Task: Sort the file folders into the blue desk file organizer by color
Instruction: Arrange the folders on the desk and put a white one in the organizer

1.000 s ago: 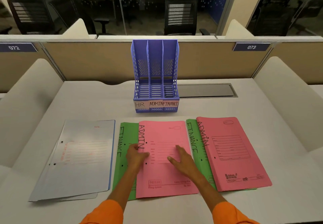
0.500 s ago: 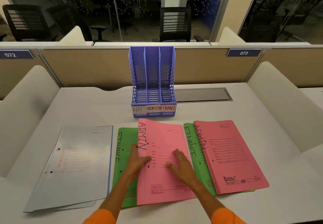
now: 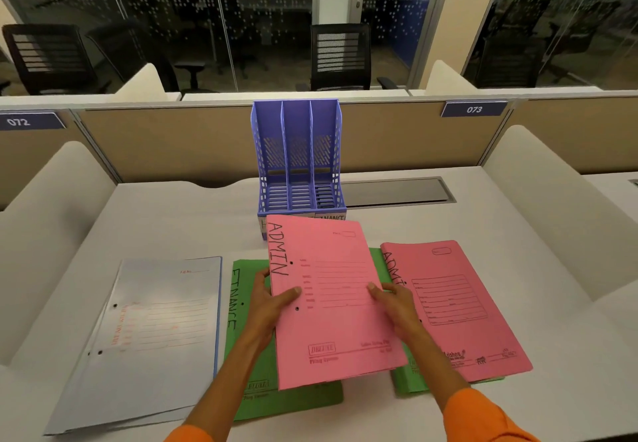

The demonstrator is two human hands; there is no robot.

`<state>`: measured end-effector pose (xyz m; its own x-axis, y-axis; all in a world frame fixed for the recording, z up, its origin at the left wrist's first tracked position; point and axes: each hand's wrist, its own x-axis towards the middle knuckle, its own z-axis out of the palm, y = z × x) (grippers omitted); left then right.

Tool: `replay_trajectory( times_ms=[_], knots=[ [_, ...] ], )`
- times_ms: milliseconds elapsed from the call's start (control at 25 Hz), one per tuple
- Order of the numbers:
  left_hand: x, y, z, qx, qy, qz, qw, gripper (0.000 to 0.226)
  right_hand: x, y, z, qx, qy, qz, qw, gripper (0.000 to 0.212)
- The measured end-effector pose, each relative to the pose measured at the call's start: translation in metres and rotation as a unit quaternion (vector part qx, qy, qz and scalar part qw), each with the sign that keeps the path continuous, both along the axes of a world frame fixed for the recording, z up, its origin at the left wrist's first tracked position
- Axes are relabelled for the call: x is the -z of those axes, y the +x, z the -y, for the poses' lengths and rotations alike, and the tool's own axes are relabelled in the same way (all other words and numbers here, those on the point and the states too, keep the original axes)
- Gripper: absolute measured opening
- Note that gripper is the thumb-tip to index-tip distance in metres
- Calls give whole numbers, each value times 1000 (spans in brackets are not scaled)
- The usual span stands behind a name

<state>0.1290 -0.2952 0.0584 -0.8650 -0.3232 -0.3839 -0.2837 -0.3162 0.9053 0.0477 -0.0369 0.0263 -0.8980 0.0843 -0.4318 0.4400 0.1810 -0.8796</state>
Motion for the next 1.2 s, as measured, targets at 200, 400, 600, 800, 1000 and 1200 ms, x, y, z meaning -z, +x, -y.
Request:
replay_trajectory(
  times_ms=[200,400,600,800,1000,1200],
  knots=[
    [4,-23,-47,62,-54,10,997,60,-13,-21,-42,44,22,1,999,32],
    [5,-51,-110,145,-88,19,985,61,-22,-42,-109,69,99,-19,993,45],
    [5,-74,-180,210,-90,27,973,59,-21,-56,-190,93,173,-21,980,45],
    [17,-85,-246,227,-109,28,967,59,-13,-59,-252,106,203,-11,973,43],
    [32,-91,-280,202,-161,68,964,51,3,-61,-282,101,213,6,972,44],
    [37,-92,-288,195,-195,80,958,58,15,-64,-286,85,211,12,974,45]
  ],
)
